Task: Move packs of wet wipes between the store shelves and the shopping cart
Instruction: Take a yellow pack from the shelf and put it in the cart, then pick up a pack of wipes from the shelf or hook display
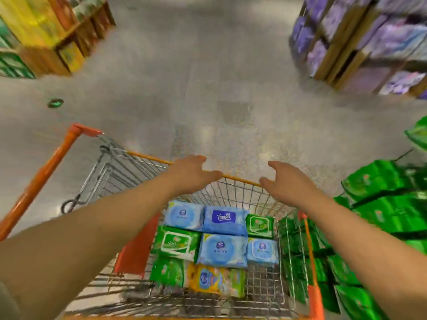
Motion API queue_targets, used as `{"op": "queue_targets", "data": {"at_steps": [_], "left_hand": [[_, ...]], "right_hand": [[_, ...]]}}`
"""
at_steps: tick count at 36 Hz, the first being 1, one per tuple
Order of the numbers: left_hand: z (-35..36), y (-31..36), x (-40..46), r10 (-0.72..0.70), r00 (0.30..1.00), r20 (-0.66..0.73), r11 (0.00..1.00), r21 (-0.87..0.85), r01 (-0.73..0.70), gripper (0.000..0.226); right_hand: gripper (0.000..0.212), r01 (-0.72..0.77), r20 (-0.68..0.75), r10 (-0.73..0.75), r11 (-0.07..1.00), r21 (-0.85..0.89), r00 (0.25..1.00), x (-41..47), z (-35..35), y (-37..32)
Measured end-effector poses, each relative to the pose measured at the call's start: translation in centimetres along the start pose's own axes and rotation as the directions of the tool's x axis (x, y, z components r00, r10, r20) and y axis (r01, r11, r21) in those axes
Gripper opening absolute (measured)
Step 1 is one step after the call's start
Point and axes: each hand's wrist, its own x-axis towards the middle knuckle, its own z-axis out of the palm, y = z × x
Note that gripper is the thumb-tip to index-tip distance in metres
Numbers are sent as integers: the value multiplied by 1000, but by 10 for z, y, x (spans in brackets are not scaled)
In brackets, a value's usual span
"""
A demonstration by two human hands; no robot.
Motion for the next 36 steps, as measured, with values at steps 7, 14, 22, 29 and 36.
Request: {"op": "queue_targets", "data": {"at_steps": [7,14,22,29,36], "left_hand": [[-51,24,-31,70,983,-168,997,44,-63,95],[-90,30,-68,167,951,-260,968,228,-107,93],[-122,47,-100,352,898,-265,910,320,-263,91],[-122,68,-120,533,828,-174,819,349,-455,93],[-92,116,-150,692,719,-61,692,339,-637,94]], "right_hand": [[75,69,-107,-74,996,-49,992,-16,-54,-21],[79,69,-137,-87,989,-133,987,-50,-84,-47],[76,-35,-247,-10,983,-179,969,-116,-110,-64],[73,-193,-341,123,965,-179,932,-184,-108,-69],[71,-345,-423,254,926,-153,870,-270,-106,-51]]}}
